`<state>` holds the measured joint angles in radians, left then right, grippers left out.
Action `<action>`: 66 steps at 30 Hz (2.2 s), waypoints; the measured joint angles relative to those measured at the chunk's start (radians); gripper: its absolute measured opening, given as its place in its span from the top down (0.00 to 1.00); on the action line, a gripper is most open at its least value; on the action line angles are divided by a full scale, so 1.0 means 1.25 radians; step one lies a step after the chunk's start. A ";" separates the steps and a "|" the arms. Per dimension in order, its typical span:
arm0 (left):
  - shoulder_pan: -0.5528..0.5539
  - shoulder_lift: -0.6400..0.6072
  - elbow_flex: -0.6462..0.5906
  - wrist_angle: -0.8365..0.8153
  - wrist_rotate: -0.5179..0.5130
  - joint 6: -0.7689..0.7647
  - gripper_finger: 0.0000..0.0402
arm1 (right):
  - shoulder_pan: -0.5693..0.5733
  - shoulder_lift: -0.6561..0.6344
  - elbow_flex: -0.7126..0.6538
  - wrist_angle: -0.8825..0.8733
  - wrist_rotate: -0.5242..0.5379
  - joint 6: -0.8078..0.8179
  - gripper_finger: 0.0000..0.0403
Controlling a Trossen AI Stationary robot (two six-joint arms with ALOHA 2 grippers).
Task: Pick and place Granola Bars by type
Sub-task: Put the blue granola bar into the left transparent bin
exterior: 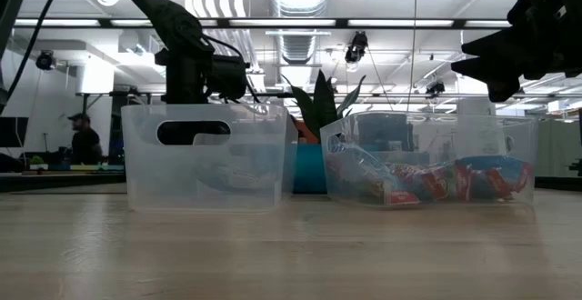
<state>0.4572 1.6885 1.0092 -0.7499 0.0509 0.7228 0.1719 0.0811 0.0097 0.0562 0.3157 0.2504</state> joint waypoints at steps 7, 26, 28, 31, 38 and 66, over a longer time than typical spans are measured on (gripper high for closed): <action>0.001 -0.004 0.000 -0.002 0.001 -0.016 0.97 | 0.000 0.000 0.000 0.000 0.000 0.000 0.53; 0.002 -0.102 0.002 -0.008 -0.109 -0.064 0.97 | 0.000 0.000 0.000 0.000 0.000 0.000 0.53; 0.003 -0.122 0.002 -0.008 -0.111 -0.071 0.97 | 0.000 0.000 0.000 0.000 0.000 0.000 0.53; 0.003 -0.153 0.002 -0.009 -0.111 -0.092 0.97 | 0.000 0.000 0.000 0.000 0.000 0.000 0.53; -0.003 -0.255 0.002 -0.028 -0.111 -0.174 0.98 | 0.000 0.000 0.000 0.000 0.000 0.000 0.53; -0.338 -0.500 -0.118 -0.163 -0.210 -0.513 0.98 | 0.000 0.000 0.000 0.000 0.000 0.000 0.53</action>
<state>0.0345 1.0641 0.8611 -0.9537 -0.2118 0.0817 0.1720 0.0814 0.0097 0.0563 0.3153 0.2504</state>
